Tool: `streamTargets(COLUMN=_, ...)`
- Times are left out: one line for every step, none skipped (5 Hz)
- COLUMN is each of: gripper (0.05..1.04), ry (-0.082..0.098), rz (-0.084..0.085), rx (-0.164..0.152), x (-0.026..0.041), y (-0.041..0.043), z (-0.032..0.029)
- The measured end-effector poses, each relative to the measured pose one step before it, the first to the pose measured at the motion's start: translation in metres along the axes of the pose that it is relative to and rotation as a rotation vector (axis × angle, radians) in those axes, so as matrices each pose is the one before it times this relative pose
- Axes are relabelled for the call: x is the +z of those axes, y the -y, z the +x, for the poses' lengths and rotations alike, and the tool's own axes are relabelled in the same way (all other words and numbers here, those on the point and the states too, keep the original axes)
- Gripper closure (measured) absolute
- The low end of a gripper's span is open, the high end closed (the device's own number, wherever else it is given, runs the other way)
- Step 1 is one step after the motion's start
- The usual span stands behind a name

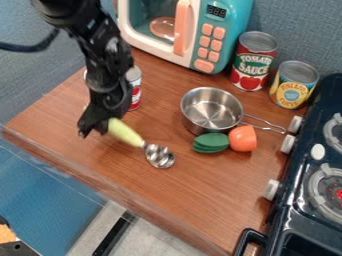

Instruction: Pick up the yellow spoon and use it to move the carrot top to the right of the silver pot

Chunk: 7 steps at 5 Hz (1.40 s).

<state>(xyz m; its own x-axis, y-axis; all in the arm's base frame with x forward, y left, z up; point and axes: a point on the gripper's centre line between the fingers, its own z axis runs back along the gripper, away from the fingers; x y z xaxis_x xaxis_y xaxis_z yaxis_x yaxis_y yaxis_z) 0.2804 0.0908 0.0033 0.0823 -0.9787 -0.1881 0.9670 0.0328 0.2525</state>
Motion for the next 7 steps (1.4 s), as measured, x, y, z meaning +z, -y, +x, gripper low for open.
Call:
streamTargets(gripper=0.679, ry=-0.0162, rz=-0.0394, rx=-0.0656, x=-0.01107, y=0.00111, z=-0.00216)
streamTargets(gripper=0.602, ry=0.0282, rz=-0.0542, rx=-0.0158, x=-0.00346, y=-0.00213, z=-0.00259)
streamTargets(gripper=0.301, ry=0.0549, rz=-0.0209, rx=0.0258, x=-0.00023, y=0.00299, z=-0.00181)
streamTargets(gripper=0.084, ry=0.0022, rz=-0.0027, rx=-0.0029, x=0.00432, y=0.00520, z=-0.00558)
streamTargets(gripper=0.080, ry=0.0379, rz=0.0346, rx=-0.0055, x=0.02121, y=-0.00581, z=-0.00262)
streamTargets(gripper=0.083, ry=0.0604, rz=0.0431, rx=0.0034, x=0.03006, y=-0.00972, z=0.00203)
streamTargets(gripper=0.084, ry=0.0560, rz=0.0493, rx=-0.0184, x=0.03671, y=-0.01005, z=0.00249)
